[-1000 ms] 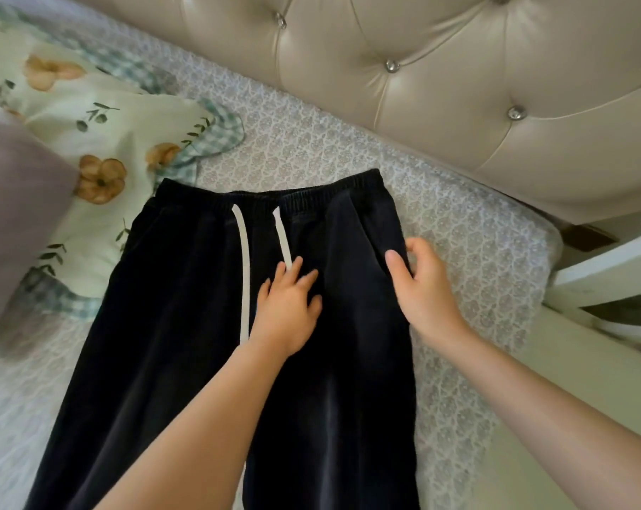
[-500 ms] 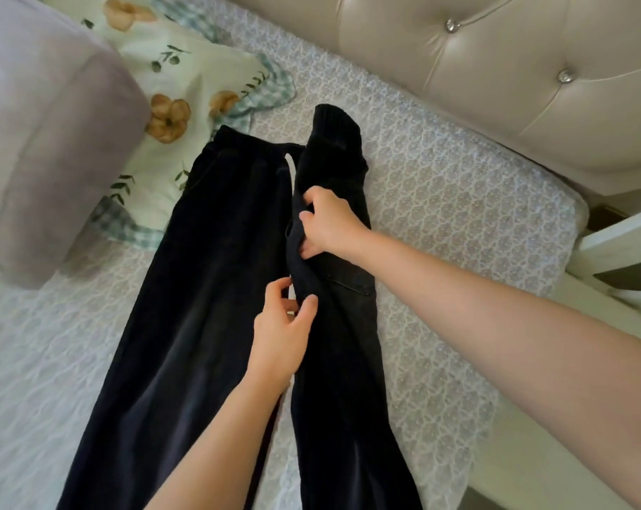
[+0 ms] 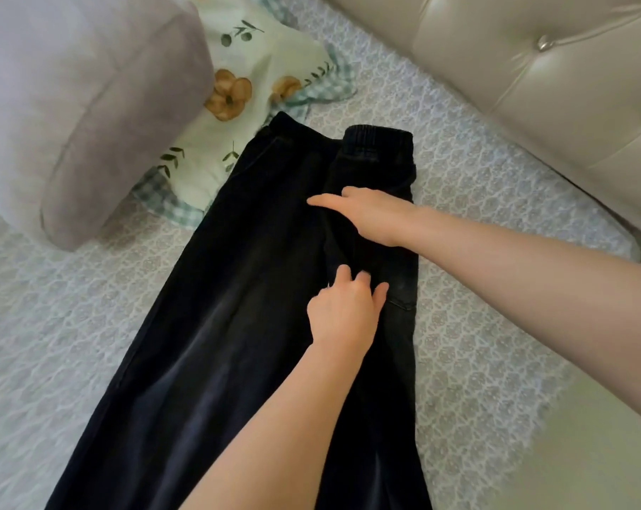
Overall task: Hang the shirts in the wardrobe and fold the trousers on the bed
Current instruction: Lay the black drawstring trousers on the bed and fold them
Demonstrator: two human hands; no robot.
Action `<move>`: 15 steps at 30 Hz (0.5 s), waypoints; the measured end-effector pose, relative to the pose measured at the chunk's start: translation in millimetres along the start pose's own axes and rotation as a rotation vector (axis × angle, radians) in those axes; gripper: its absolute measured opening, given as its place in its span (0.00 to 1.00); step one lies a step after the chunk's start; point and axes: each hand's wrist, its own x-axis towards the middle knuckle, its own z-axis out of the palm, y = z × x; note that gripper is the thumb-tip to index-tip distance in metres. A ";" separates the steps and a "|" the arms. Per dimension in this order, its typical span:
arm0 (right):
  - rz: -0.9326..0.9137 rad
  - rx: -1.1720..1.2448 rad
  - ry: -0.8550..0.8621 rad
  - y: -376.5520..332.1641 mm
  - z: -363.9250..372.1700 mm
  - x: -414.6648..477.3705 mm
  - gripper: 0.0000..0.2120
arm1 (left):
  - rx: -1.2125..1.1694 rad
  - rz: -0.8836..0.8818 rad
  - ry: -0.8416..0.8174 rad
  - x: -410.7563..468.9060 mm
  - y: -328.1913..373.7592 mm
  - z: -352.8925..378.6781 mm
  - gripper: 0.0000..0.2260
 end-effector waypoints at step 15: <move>-0.044 0.013 0.240 -35.1 -3.8 19.3 0.08 | -0.789 -0.214 -0.082 -27.1 -92.0 -32.2 0.17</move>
